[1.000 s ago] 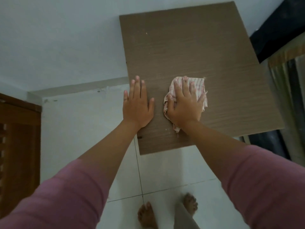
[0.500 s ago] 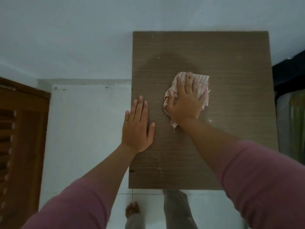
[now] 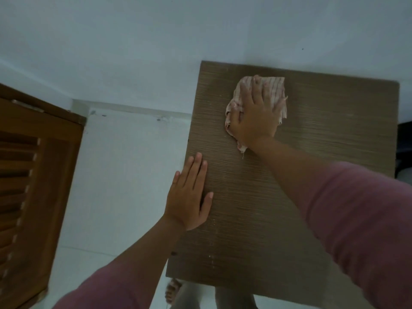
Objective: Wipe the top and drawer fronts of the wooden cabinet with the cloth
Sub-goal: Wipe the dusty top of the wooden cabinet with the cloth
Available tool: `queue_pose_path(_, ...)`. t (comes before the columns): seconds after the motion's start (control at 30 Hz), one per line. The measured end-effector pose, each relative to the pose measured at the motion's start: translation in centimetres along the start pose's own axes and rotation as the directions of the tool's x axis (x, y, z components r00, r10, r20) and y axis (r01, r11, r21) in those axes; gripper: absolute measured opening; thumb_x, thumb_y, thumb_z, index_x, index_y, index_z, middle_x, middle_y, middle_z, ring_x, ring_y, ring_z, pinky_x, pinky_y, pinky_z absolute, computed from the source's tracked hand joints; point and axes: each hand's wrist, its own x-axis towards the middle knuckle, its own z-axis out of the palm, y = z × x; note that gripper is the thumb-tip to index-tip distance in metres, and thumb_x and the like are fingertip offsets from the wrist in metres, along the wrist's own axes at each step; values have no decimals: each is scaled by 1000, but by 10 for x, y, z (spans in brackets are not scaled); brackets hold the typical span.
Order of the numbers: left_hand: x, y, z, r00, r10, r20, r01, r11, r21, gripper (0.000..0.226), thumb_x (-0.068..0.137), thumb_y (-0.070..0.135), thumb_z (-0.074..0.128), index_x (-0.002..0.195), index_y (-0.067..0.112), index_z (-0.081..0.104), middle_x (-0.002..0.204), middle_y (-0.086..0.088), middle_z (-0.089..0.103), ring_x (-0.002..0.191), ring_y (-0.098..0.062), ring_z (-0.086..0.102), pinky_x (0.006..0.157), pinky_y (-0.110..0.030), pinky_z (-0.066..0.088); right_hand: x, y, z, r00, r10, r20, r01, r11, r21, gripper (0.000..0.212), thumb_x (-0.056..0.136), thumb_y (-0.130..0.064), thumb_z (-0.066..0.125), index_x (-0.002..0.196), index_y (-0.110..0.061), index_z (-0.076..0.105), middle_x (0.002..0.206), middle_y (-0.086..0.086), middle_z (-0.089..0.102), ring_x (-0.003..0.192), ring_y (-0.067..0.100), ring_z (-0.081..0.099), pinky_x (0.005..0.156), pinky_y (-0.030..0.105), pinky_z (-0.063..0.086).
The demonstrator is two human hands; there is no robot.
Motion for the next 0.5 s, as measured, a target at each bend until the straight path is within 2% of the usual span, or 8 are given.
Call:
queue_pose_path(0.17, 1, -1, 1, 1000, -4, 1, 4, 1000, -12, 68, 91, 41, 36, 148, 11, 13, 157, -5, 4, 145, -20, 0, 112, -43, 7, 24, -9, 0, 990, -141, -2, 141, 990, 18, 60, 95, -44, 29, 150, -22, 26, 160, 6, 16, 147, 28, 10, 111, 63, 0)
queue_pose_path(0.5, 0, -1, 1, 1000, -1, -6, 1, 1000, -19, 69, 90, 41, 36, 148, 11, 14, 157, -5, 6, 145, -20, 1, 112, -43, 5, 48, -30, 4, 959, -284, 16, 284, 959, 20, 60, 94, -41, 35, 150, -21, 25, 160, 7, 15, 147, 29, 10, 116, 49, 4)
